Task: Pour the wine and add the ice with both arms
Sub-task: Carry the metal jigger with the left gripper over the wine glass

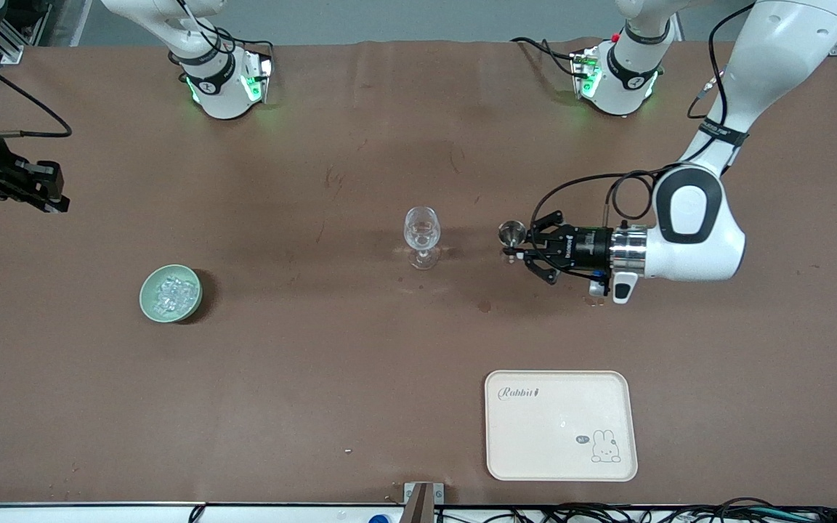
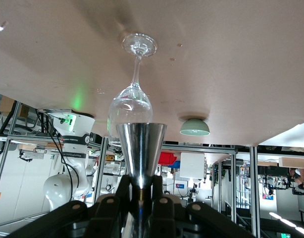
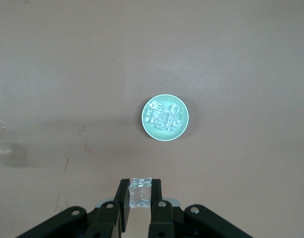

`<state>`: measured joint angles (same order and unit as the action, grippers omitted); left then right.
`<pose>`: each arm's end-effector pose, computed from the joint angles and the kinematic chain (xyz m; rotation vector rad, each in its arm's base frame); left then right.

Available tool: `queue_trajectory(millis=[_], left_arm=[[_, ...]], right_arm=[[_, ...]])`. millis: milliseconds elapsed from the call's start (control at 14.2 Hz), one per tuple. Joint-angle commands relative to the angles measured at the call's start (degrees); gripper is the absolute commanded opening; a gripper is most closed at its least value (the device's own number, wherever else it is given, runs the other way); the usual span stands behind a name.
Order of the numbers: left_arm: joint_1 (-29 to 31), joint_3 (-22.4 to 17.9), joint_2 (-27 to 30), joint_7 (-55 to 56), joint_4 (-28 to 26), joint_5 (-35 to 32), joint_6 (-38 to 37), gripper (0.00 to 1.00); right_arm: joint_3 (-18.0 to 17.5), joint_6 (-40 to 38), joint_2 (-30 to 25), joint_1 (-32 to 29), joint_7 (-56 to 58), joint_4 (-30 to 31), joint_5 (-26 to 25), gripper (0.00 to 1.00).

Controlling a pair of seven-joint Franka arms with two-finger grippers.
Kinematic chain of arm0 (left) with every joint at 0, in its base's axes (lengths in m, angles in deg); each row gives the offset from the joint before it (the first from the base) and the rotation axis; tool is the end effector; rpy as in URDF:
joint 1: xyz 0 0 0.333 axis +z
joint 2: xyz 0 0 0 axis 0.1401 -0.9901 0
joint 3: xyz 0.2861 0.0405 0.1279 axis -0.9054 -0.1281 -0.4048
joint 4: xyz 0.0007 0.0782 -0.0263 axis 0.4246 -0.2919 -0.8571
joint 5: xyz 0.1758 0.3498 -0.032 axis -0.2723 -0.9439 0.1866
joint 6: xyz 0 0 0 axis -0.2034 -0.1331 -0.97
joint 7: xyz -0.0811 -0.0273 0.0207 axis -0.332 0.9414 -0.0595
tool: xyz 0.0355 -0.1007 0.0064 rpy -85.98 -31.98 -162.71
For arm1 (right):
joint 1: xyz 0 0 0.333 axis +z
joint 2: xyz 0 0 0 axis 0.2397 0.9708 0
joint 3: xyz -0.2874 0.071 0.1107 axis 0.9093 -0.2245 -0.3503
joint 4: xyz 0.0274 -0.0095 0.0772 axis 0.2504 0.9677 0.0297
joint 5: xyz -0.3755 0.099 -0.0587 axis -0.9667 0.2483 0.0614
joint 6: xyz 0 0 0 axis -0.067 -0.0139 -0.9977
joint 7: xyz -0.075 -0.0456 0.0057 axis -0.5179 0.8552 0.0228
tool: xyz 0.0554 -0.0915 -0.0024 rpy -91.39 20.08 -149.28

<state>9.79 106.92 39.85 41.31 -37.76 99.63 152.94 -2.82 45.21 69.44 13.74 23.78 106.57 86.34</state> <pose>0.5670 -0.2275 0.3094 1.6610 1.4224 -1.1739 0.5535 0.0081 0.6279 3.1376 0.0239 0.0027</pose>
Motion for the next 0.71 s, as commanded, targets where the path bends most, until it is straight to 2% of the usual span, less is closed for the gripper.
queue_trajectory(millis=[0, 353, 635], left_arm=[[0.7, 2.2, 2.9, 1.1, -3.6, 1.5, 2.9, 0.01], [-1.1, 4.5, 2.9, 2.4, -5.0, 1.5, 8.5, 0.01], [-3.9, 4.9, 2.8, 2.5, -5.8, 1.5, 12.5, 0.01]], right_arm=[[0.0, -0.1, -1.4, -0.2, -0.3, 1.2, 0.0, 0.04], [0.0, -0.1, -1.3, -0.2, -0.3, 1.2, 0.0, 0.04], [0.0, -0.2, -1.4, -0.3, -0.2, 1.2, 0.0, 0.04]])
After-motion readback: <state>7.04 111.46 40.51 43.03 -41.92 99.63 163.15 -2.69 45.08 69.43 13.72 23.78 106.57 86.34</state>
